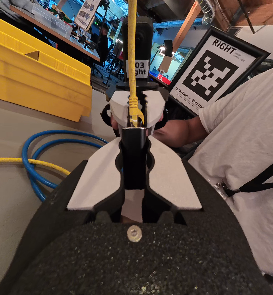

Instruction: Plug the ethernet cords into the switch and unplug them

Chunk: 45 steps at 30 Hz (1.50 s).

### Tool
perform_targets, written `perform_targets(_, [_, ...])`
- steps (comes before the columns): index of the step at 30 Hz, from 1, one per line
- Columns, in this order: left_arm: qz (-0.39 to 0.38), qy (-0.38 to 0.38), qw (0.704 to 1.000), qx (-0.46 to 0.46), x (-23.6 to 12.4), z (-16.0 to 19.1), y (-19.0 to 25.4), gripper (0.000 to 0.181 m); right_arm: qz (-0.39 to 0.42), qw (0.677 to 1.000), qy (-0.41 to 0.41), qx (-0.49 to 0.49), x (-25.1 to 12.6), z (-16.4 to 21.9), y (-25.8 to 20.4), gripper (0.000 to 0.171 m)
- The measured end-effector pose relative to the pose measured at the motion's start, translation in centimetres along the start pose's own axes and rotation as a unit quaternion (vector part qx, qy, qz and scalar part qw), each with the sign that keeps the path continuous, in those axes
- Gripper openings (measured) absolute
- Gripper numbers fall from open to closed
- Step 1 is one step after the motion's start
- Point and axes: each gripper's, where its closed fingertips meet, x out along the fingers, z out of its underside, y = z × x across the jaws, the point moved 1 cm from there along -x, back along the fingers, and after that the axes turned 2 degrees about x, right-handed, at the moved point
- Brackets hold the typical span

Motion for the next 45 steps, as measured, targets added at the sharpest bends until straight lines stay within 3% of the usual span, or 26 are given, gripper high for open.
perform_targets(15, [0.001,0.034,0.999,-0.022,0.2,-1.0,-0.2,0.025,-0.001,0.997,0.065,0.035,-0.2,-0.8,0.2,0.012])
perform_targets(17, [-0.005,-0.002,1.0,0.001,0.1,0.0,0.0,0.024,0.009,0.99,0.134,0.034,-1.1,-3.1,0.7,0.013])
perform_targets(19, [-0.036,-0.04,0.998,0.027,0.5,1.5,-0.4,0.025,0.037,0.976,0.21,0.036,-4.8,-6.8,2.4,0.012])
perform_targets(22, [0.014,-0.013,1.0,0.017,1.2,0.3,1.1,0.024,0.066,0.987,0.145,-0.029,-6.0,-6.8,1.9,0.012])
perform_targets(28, [0.074,-0.157,0.985,0.02,1.2,5.0,3.2,0.024,0.164,0.983,0.063,-0.044,-6.5,-6.6,3.7,0.013])
perform_targets(30, [0.039,-0.175,0.984,-0.005,1.3,5.5,2.1,0.024,0.151,0.987,-0.055,0.01,-4.8,-3.4,4.5,0.014])
perform_targets(33, [-0.007,-0.189,0.979,-0.073,0.9,6.3,0.3,0.024,0.164,0.979,-0.118,0.013,-3.3,-0.5,5.6,0.014])
perform_targets(37, [-0.104,-0.23,0.958,-0.135,-1.8,8.3,-0.9,0.024,0.092,0.993,-0.078,0.002,-2.9,-1.9,2.6,0.014])
perform_targets(40, [-0.184,-0.195,0.951,-0.156,-3.5,7.7,-1.9,0.032,0.07,0.997,-0.04,0.001,-4.0,-4.1,1.2,0.013])
perform_targets(45, [-0.241,-0.169,0.939,-0.178,-4.3,7.5,-2.5,0.025,0.072,0.997,-0.039,-0.006,-4.6,-4.7,0.5,0.014])
